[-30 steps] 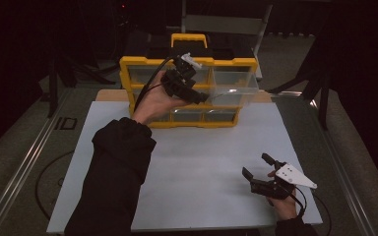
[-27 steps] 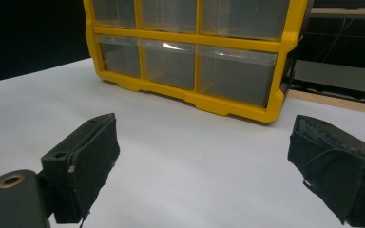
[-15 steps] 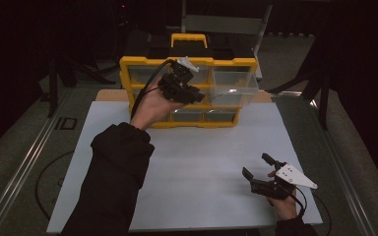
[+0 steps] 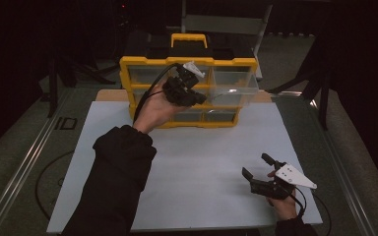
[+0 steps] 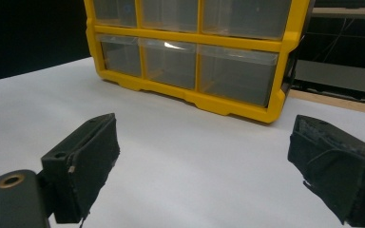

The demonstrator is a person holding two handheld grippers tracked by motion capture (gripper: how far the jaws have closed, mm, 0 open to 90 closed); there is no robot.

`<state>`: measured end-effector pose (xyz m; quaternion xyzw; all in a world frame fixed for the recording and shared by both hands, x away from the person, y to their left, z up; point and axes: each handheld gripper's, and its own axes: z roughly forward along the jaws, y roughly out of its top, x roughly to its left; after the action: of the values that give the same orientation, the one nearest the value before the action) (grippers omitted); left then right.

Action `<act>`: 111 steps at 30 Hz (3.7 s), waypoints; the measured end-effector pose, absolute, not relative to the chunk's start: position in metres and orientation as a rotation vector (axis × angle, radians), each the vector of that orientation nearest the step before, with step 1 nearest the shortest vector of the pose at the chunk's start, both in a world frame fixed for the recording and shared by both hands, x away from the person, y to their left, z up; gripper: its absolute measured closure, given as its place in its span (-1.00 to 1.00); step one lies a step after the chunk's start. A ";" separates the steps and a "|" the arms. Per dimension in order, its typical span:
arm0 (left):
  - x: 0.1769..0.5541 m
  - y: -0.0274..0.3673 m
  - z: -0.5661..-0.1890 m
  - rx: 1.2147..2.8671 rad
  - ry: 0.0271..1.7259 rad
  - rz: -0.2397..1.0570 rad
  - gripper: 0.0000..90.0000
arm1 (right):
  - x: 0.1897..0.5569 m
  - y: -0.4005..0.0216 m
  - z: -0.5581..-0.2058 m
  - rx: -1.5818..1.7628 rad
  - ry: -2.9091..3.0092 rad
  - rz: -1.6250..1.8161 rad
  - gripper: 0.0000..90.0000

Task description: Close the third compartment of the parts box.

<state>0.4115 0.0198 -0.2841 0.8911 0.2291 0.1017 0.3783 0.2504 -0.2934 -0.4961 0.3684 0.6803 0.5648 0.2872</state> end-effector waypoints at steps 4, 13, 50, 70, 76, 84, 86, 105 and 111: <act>0.412 0.016 -0.286 2.271 0.580 0.246 0.99 | 0.250 -0.293 -0.496 0.982 1.817 1.510 -0.79; 0.413 0.003 -0.291 2.267 0.545 0.228 1.00 | 0.250 -0.293 -0.496 0.983 1.818 1.512 -0.79; 0.428 -0.020 -0.300 2.215 0.525 0.157 1.00 | 0.251 -0.295 -0.496 0.981 1.816 1.512 -0.79; 0.434 -0.024 -0.300 2.185 0.534 0.145 1.00 | 0.251 -0.295 -0.496 0.982 1.816 1.511 -0.79; 0.436 -0.024 -0.301 2.179 0.542 0.149 1.00 | 0.251 -0.295 -0.496 0.981 1.818 1.511 -0.79; 0.439 -0.026 -0.302 2.177 0.550 0.153 1.00 | 0.251 -0.295 -0.496 0.982 1.817 1.511 -0.79; 0.439 -0.026 -0.302 2.176 0.556 0.159 1.00 | 0.251 -0.295 -0.496 0.982 1.816 1.511 -0.79; 0.447 -0.032 -0.305 2.157 0.596 0.182 1.00 | 0.250 -0.295 -0.496 0.990 1.814 1.516 -0.79; 0.449 -0.033 -0.306 2.149 0.605 0.182 1.00 | 0.251 -0.296 -0.496 0.988 1.816 1.516 -0.79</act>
<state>0.4492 -0.0327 -0.3063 0.8636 0.2431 0.0732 0.4356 0.2507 -0.2955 -0.4960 0.3693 0.6790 0.5668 0.2851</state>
